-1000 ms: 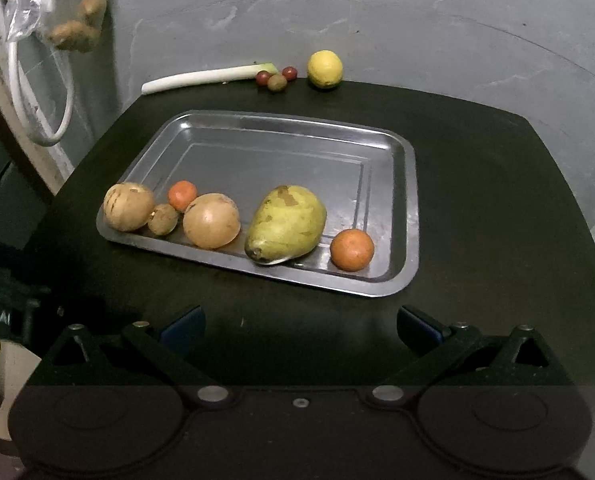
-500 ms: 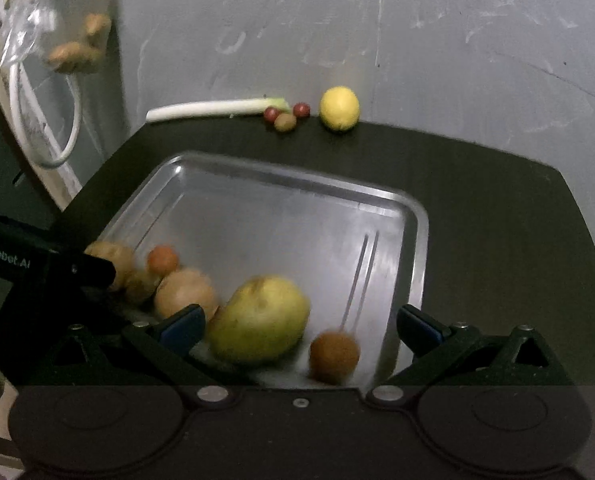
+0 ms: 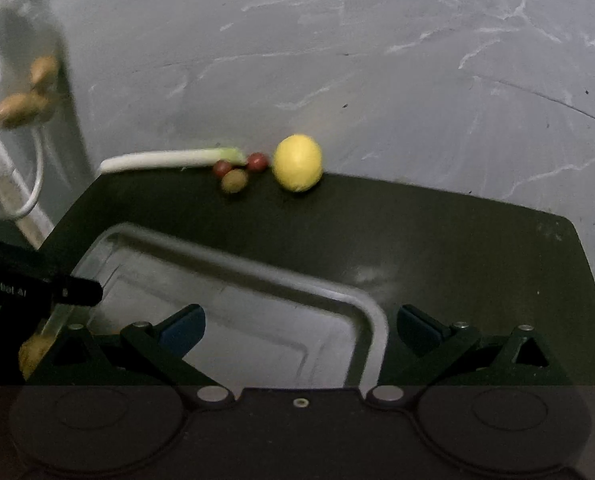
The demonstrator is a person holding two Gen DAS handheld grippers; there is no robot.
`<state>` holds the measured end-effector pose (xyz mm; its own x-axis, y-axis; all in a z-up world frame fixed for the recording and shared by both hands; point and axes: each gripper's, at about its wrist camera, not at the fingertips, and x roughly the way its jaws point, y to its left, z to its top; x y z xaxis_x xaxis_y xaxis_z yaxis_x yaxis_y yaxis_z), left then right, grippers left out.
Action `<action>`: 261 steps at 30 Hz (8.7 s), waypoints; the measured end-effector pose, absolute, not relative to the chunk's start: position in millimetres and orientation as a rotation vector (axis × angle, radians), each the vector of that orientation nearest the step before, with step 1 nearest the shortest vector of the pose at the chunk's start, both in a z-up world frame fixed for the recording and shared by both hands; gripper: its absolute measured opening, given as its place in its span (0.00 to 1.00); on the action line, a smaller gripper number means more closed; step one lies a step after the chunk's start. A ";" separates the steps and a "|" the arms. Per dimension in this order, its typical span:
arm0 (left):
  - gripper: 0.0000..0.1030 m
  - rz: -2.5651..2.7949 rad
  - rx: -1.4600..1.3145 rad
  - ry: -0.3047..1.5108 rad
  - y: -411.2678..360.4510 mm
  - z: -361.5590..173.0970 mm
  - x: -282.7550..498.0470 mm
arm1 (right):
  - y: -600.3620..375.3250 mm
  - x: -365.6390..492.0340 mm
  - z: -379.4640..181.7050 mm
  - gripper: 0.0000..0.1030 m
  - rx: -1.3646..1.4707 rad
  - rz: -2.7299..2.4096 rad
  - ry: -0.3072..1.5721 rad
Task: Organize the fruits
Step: 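Lift both open tools from the tray toward the lemon and small fruits, then grasp the yellow lemon with the right tool while the left tool grasps a small brown fruit, then carry the lemon and small brown fruit over the tray and lower them, then open both tools to release the fruits into the tray and lift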
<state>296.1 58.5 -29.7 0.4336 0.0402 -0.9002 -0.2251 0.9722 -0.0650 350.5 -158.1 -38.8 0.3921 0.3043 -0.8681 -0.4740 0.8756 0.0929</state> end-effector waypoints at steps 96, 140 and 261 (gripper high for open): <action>0.28 -0.007 -0.037 0.932 30.3 -89.6 445.3 | -111.5 511.5 -114.1 0.55 -0.020 0.601 1.126; 0.28 -0.052 -0.022 0.874 52.1 -36.0 328.7 | -128.8 373.3 -49.1 0.55 0.023 0.552 1.089; 0.99 -0.078 -0.171 1.057 81.8 -17.4 137.9 | -173.6 202.0 -5.2 0.99 -0.058 0.366 1.281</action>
